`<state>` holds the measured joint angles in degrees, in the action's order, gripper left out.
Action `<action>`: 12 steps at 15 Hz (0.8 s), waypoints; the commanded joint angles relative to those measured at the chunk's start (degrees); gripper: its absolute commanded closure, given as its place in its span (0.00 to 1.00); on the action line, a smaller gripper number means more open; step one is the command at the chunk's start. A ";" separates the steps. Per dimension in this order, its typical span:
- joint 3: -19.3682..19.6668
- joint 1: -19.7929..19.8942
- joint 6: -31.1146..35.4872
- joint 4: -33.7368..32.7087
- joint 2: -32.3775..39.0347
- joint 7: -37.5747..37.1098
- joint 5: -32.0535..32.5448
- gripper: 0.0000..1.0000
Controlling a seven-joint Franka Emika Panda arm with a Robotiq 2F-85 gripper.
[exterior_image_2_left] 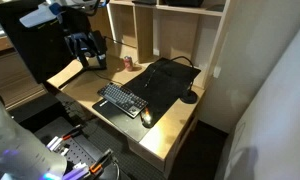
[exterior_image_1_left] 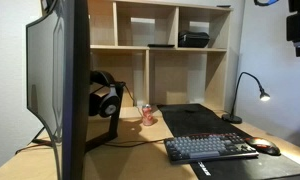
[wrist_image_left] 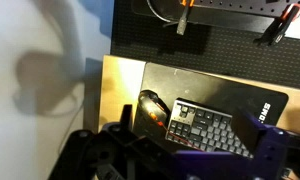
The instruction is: Move the can towards the right edge of the table
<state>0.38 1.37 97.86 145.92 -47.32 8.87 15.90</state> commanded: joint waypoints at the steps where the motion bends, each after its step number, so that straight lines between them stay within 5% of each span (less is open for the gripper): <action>1: 0.60 -0.87 -0.29 -0.16 0.05 -0.48 0.42 0.00; 6: 0.60 -0.87 -0.29 -0.16 0.05 -0.48 0.42 0.00; 11: 4.03 -5.32 4.47 1.42 -1.86 12.56 3.48 0.00; 12: 9.87 -4.94 2.62 -5.94 0.74 20.07 6.83 0.00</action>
<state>2.75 -2.19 99.95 145.95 -47.71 17.64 17.92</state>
